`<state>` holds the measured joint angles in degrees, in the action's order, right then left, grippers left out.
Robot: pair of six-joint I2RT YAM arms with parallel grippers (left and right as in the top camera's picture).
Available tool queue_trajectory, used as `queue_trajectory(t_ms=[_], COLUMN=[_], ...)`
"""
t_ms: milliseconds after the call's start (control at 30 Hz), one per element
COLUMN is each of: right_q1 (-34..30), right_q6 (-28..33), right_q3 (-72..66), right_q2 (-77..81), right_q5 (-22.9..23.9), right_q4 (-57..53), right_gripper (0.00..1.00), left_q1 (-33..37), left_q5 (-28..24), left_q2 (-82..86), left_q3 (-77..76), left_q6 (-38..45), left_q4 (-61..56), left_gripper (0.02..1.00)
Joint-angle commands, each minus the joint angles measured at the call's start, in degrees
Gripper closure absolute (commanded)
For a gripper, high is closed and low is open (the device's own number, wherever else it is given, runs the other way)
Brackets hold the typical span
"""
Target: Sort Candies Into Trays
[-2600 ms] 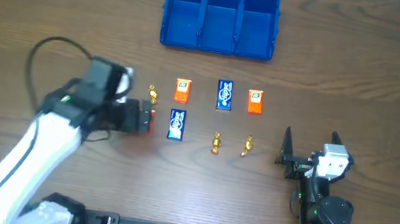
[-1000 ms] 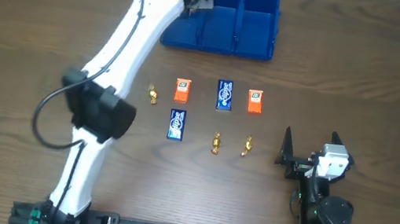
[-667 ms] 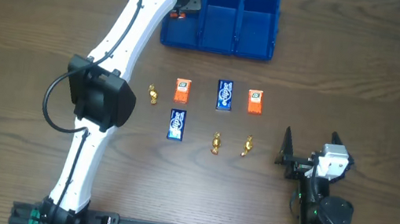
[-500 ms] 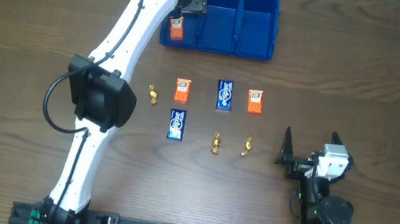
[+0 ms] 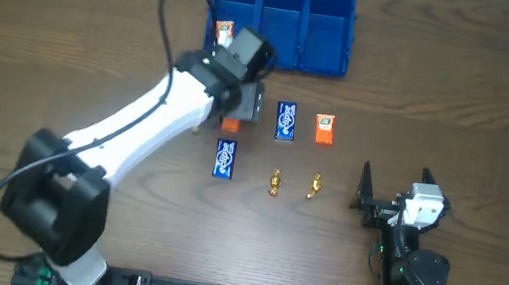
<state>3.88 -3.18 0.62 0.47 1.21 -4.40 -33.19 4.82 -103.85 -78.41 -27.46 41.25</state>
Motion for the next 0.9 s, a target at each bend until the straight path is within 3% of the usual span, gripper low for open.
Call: queue_trajectory(t_ms=[33, 400, 500, 600, 700, 800, 900], right_q1=[-0.42, -0.42, -0.42, -0.42, -0.42, -0.42, -0.42], right_q6=[0.68, 0.68, 0.68, 0.68, 0.68, 0.68, 0.68], right_q3=[-0.17, -0.17, -0.17, -0.17, -0.17, -0.17, -0.17], right_q2=[-0.31, -0.31, -0.31, -0.31, -0.31, -0.31, -0.31], right_q5=[-0.07, -0.07, -0.07, -0.07, -0.07, -0.07, -0.07], right_q4=[-0.17, -0.17, -0.17, -0.17, -0.17, -0.17, -0.17], right_gripper=[0.003, 0.003, 0.003, 0.003, 0.003, 0.003, 0.003], left_q1=[-0.2, 2.05, 2.1, 2.12, 2.1, 2.23, 3.02], left_q5=[-2.69, -7.3, -7.39, -7.39, -7.39, -6.97, -6.03], left_q2=[-5.14, -12.76, -13.18, -13.86, -14.08, -14.08, -11.63], left_q3=[0.85, 0.85, 0.85, 0.85, 0.85, 0.83, -0.44], left_q6=[-1.07, -0.07, 0.22, 0.22, 0.15, 0.0, 0.0], left_q4=[-1.62, -5.6, -5.86, -5.86, -5.77, -5.77, -5.29], left_gripper=[0.194, 0.222, 0.378, 0.45, 0.59, 0.66, 0.665])
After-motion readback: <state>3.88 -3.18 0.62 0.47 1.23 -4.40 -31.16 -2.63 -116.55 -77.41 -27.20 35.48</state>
